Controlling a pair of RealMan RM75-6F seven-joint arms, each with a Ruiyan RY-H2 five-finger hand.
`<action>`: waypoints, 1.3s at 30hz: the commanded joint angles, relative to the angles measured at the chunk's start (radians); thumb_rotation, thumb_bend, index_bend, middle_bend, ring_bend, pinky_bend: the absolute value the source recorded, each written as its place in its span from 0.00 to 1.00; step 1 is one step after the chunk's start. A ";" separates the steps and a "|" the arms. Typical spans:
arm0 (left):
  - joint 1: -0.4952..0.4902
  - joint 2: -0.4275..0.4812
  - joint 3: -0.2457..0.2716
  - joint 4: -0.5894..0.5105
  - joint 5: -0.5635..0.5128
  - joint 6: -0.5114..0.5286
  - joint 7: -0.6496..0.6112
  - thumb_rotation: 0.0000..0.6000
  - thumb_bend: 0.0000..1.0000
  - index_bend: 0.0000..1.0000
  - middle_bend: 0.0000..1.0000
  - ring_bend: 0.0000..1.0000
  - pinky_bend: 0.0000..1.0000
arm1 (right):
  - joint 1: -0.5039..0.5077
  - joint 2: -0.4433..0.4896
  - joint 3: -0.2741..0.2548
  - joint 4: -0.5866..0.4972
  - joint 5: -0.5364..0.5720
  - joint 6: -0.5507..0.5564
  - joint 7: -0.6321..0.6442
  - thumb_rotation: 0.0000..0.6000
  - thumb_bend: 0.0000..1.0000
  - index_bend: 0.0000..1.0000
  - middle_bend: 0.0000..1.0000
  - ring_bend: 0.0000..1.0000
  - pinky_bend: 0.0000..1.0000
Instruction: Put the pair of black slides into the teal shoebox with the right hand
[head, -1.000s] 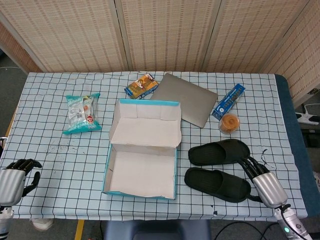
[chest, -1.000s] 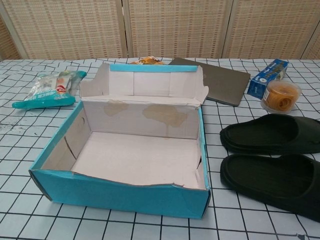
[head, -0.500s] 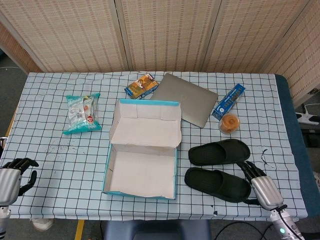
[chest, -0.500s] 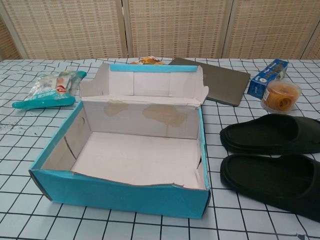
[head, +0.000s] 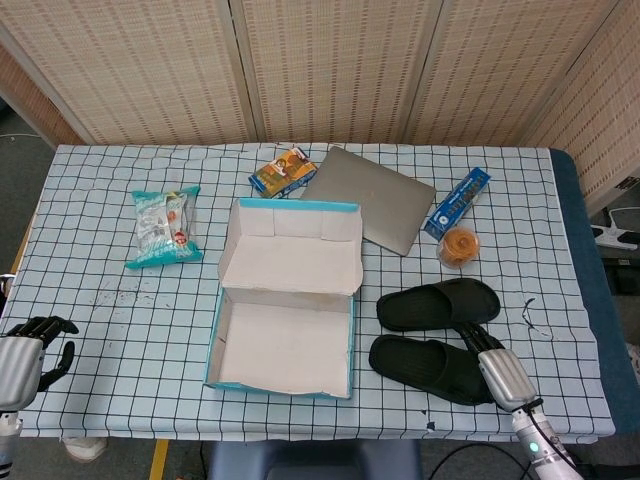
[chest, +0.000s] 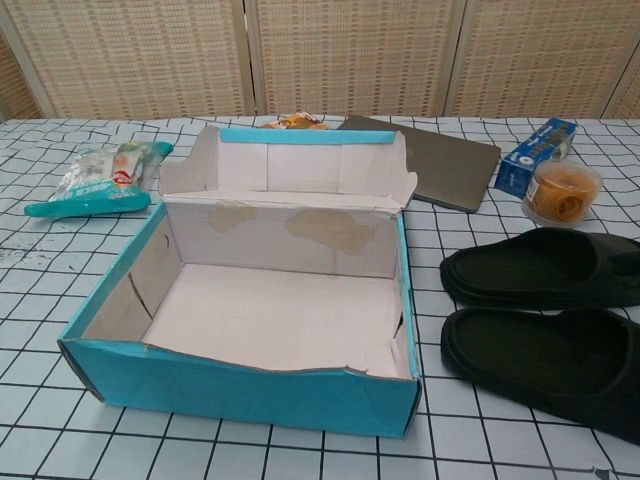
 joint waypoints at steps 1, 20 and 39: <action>0.000 0.000 0.001 0.000 0.002 0.002 0.001 1.00 0.49 0.46 0.44 0.39 0.52 | 0.010 -0.013 0.004 0.007 0.008 -0.016 0.020 1.00 0.00 0.00 0.08 0.05 0.19; -0.002 -0.004 0.005 0.004 0.003 -0.008 0.013 1.00 0.49 0.46 0.44 0.39 0.52 | 0.031 -0.022 -0.005 0.007 -0.014 -0.023 0.069 1.00 0.00 0.00 0.08 0.04 0.19; -0.003 -0.001 0.004 0.005 0.003 -0.006 -0.003 1.00 0.49 0.46 0.44 0.39 0.52 | 0.063 -0.105 -0.005 0.077 0.018 -0.098 0.051 1.00 0.00 0.00 0.08 0.02 0.17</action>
